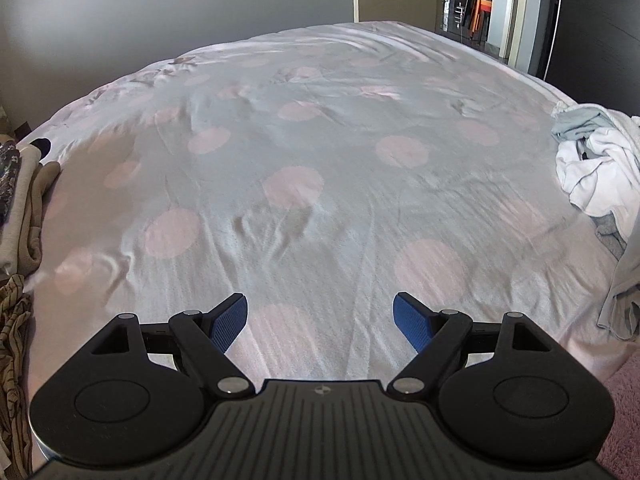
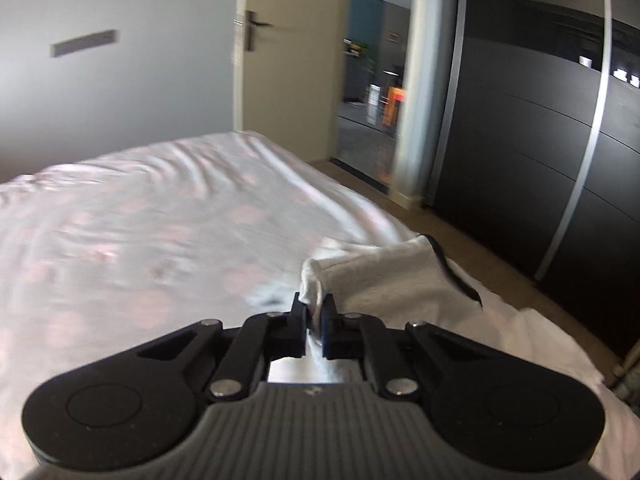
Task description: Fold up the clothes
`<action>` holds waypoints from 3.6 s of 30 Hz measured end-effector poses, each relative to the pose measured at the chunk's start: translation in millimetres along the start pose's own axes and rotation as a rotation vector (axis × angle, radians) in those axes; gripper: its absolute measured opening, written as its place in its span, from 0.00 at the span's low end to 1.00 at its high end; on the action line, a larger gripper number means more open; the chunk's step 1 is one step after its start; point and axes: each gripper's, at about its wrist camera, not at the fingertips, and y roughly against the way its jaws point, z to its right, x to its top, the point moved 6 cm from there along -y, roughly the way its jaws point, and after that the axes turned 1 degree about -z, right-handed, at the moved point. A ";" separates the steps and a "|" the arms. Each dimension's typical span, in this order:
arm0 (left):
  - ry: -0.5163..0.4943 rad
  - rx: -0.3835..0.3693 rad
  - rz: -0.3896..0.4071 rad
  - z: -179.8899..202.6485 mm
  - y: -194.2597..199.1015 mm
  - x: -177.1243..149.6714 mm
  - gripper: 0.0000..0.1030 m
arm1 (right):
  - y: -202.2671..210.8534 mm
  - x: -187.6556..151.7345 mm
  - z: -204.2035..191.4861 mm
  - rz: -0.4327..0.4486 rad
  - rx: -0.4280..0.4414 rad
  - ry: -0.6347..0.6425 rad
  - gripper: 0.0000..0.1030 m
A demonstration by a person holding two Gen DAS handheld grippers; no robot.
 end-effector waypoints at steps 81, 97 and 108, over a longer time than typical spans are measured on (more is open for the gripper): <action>0.006 -0.150 0.209 -95.5 88.7 -9.9 0.01 | 76.5 -35.5 -153.9 -0.072 0.221 0.508 0.03; 0.070 0.175 0.339 -188.3 154.6 57.8 0.01 | 179.6 63.7 -248.2 0.187 0.578 0.422 0.03; 0.083 0.262 0.082 -202.5 85.6 -45.0 0.10 | 150.4 -122.8 -300.0 -0.423 0.872 0.357 0.03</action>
